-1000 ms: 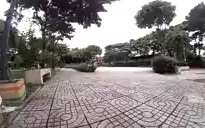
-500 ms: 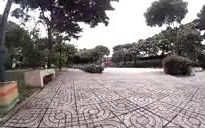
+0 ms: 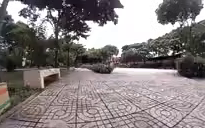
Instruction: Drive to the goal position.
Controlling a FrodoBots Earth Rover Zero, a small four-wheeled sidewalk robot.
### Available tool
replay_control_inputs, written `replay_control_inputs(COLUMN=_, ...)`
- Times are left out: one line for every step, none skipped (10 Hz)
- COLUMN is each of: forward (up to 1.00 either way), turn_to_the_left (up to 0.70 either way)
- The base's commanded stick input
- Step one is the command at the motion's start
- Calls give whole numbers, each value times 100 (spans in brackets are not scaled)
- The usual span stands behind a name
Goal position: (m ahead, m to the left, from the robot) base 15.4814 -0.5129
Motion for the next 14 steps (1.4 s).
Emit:
replay_control_inputs(forward=100, turn_to_the_left=0)
replay_control_inputs(forward=100, turn_to_the_left=0)
replay_control_inputs(forward=100, turn_to_the_left=0)
replay_control_inputs(forward=100, turn_to_the_left=0)
replay_control_inputs(forward=100, turn_to_the_left=0)
replay_control_inputs(forward=100, turn_to_the_left=0)
replay_control_inputs(forward=100, turn_to_the_left=0)
replay_control_inputs(forward=100, turn_to_the_left=0)
replay_control_inputs(forward=100, turn_to_the_left=0)
replay_control_inputs(forward=100, turn_to_the_left=0)
replay_control_inputs(forward=100, turn_to_the_left=0)
replay_control_inputs(forward=100, turn_to_the_left=0)
replay_control_inputs(forward=100, turn_to_the_left=9)
replay_control_inputs(forward=100, turn_to_the_left=27)
